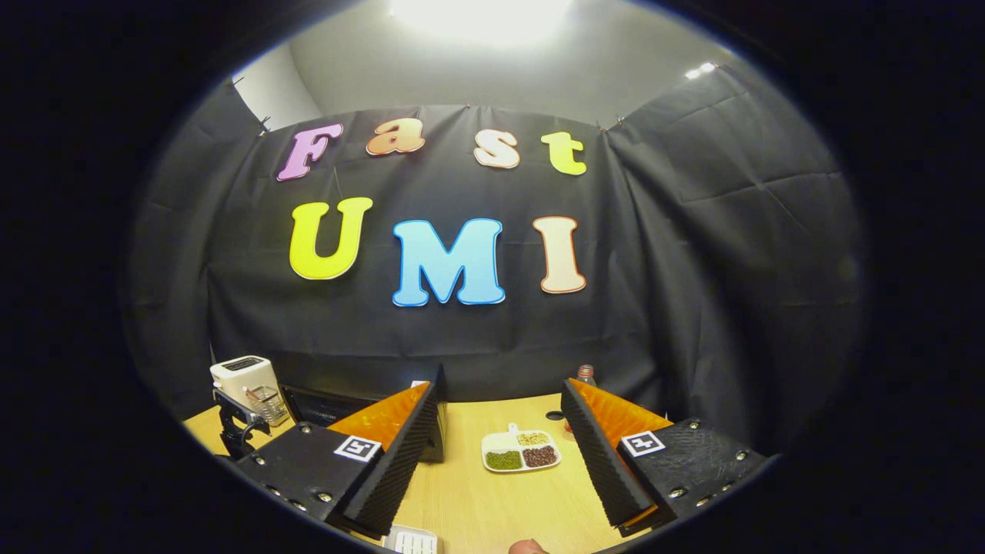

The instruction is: Open the electric oven with the left hand, put the food in, and close the electric oven.

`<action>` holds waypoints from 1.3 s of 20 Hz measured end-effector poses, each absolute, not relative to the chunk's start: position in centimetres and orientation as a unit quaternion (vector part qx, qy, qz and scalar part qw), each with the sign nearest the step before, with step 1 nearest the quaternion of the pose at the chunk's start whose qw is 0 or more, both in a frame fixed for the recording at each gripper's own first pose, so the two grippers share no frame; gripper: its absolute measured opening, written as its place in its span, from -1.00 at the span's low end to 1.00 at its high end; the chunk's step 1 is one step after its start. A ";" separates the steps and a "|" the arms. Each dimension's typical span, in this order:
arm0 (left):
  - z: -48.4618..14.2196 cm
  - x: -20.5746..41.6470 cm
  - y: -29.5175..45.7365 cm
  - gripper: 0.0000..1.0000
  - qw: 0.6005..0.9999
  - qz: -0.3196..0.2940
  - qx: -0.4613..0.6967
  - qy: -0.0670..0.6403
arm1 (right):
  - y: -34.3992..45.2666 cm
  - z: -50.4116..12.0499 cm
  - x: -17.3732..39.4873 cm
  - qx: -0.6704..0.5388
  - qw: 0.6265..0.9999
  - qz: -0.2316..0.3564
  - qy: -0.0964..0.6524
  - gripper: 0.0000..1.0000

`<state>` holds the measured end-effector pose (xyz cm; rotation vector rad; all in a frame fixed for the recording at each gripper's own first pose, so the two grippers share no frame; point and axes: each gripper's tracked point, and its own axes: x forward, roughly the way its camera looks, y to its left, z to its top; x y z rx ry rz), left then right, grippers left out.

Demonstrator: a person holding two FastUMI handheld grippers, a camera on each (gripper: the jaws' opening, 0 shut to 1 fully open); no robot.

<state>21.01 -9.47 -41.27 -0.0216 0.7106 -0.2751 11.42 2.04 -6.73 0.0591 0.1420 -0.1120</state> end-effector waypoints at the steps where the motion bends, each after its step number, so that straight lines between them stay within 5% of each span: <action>1: -42.1 21.2 -9.6 0.94 0.925 -0.133 -0.009 0.355 | 1.6 -6.8 11.2 0.026 0.995 -0.061 0.071 0.95; 18: -45.0 24.3 -10.4 0.89 0.913 -0.124 -0.011 0.388 | -0.6 -7.8 9.9 0.005 0.992 -0.086 0.088 0.96; 26: -40.0 25.1 -9.9 0.89 0.926 -0.120 -0.038 0.357 | -0.2 -8.9 9.0 0.015 0.992 -0.078 0.097 0.95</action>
